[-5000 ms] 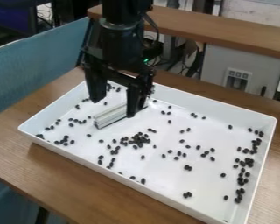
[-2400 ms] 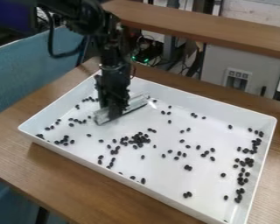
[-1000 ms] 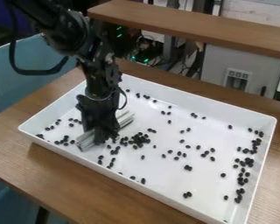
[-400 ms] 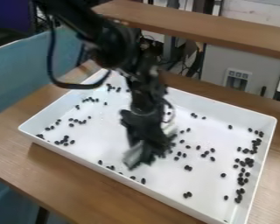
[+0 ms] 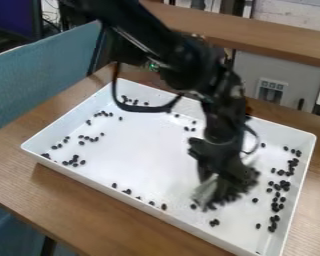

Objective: Sweep into pile

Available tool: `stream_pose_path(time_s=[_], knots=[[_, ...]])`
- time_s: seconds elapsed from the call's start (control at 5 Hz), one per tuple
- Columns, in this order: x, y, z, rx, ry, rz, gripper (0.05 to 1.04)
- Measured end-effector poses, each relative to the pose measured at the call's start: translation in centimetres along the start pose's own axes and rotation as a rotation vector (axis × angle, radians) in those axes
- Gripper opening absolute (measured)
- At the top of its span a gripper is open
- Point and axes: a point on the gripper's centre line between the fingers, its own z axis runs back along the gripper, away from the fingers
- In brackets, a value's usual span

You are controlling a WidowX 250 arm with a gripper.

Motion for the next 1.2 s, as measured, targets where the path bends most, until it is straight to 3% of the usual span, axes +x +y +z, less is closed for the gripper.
stream_pose_path(time_s=[0.2, 0.4, 0.6, 0.8, 1.0, 1.2], knots=[[-0.2, -0.4, 0.6, -0.01, 0.023, 0.017, 0.38], [-0.9, 2.5, 3.7, 0.053, 0.038, 0.057, 0.38], [-2.5, 7.8, 6.0, 0.125, 0.042, 0.145, 0.38], [-4.1, 11.8, 6.6, 0.178, 0.077, 0.17, 0.38], [-6.6, 16.1, 6.8, 0.261, 0.124, 0.204, 0.38], [-8.7, 20.4, 7.2, 0.28, 0.099, 0.249, 0.38]])
